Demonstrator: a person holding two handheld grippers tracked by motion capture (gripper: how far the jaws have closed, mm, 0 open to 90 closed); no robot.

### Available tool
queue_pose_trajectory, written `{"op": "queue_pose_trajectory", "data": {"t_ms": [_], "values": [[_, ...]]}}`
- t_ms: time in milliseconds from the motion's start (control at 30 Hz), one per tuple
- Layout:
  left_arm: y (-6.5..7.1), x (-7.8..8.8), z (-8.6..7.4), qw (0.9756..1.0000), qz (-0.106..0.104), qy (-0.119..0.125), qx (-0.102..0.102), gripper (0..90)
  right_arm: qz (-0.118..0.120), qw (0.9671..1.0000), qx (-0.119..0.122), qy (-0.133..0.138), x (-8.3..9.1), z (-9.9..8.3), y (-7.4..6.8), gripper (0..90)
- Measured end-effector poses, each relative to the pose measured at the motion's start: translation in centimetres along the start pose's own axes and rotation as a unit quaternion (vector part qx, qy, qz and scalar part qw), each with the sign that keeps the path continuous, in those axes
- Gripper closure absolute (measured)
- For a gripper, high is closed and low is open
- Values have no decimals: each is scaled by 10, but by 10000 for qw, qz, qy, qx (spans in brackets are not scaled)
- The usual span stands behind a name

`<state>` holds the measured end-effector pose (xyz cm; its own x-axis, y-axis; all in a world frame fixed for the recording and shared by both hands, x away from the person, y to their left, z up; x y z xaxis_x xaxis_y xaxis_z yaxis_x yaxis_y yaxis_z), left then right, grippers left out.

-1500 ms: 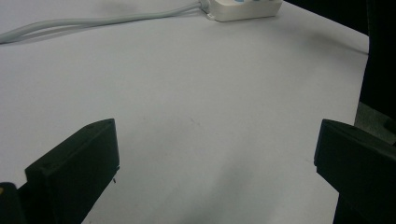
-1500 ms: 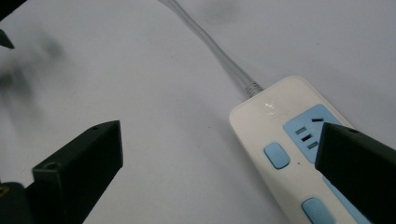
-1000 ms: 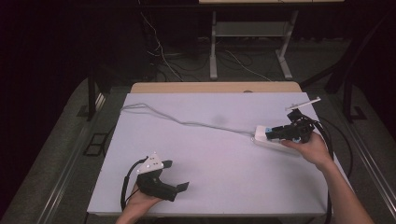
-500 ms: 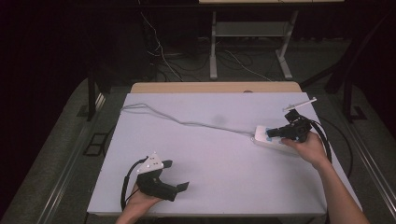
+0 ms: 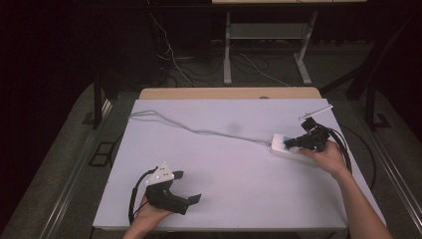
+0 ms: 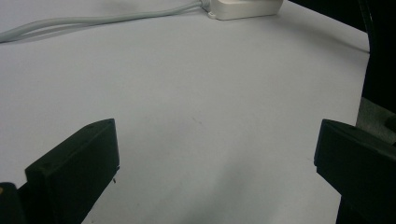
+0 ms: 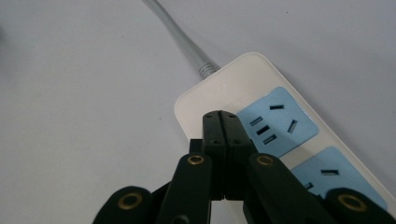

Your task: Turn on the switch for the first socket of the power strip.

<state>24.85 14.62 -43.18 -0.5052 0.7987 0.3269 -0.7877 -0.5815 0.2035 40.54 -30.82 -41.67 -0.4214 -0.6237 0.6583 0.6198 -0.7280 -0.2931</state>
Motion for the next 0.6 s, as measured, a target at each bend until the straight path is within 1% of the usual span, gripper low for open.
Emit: {"op": "queue_pose_trajectory", "data": {"t_ms": [100, 200, 367, 600], "values": [[0, 0, 0, 10000, -1, -4, -2, 0, -6, 10000, 24, -20, -1, 0, 1, 893], [0, 0, 0, 10000, -6, -8, -1, 0, -18, 10000, -2, -71, -2, -1, 1, 893], [0, 0, 0, 10000, -6, -8, -6, 0, 29, 10000, -4, -1, -4, -2, 1, 895], [0, 0, 0, 10000, -11, -4, -13, 0, -69, 9999, 102, -42, -6, -2, -2, 897]]}}
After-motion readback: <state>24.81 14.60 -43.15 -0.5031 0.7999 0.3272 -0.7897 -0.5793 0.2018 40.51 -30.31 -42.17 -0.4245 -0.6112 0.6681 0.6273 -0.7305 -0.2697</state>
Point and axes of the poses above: each handheld gripper's, and its own axes: x roughly backward along the jaws, z roughly out of its top, y roughly to its right, the point moved 1 cm from there along -x, roughly forward along the jaws, and after that the axes turned 11 degrees about y, right-handed, at the moved point
